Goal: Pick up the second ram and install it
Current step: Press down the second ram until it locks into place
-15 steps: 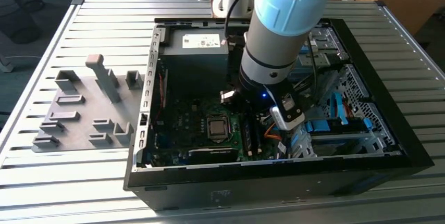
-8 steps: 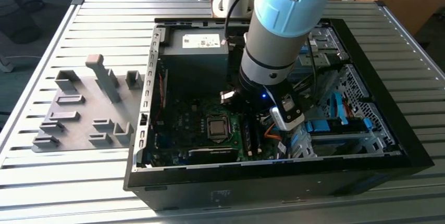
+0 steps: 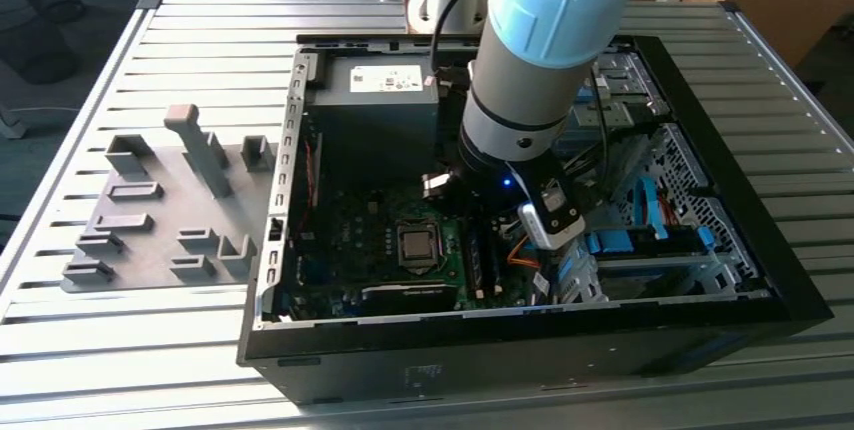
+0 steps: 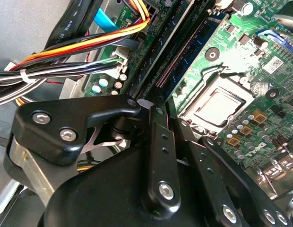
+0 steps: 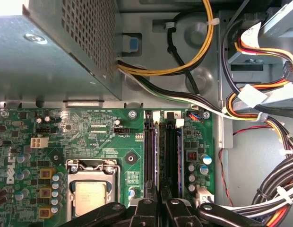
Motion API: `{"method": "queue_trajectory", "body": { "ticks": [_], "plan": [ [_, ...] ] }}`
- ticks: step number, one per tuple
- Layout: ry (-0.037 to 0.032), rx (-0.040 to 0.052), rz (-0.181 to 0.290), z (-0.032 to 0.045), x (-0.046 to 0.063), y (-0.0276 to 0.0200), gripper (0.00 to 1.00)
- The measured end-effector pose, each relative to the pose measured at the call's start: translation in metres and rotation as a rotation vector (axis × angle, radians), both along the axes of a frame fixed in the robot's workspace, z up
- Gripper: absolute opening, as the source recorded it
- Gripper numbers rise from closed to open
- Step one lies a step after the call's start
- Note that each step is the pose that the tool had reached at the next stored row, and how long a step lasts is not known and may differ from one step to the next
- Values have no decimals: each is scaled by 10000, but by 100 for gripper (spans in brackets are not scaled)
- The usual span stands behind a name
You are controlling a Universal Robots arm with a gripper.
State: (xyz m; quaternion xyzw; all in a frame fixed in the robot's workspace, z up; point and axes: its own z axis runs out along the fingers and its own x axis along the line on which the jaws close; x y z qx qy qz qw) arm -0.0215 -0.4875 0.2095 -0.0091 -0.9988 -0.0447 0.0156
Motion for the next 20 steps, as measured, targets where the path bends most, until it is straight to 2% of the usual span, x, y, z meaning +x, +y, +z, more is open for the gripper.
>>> {"method": "queue_trajectory", "body": {
  "ticks": [3, 8, 20],
  "plan": [
    [0, 0, 0, 0, -1, 0, 14],
    [1, -128, 7, 0, 0, 0, 14],
    [0, -137, 33, -36, -1, 0, 14]
  ]
}}
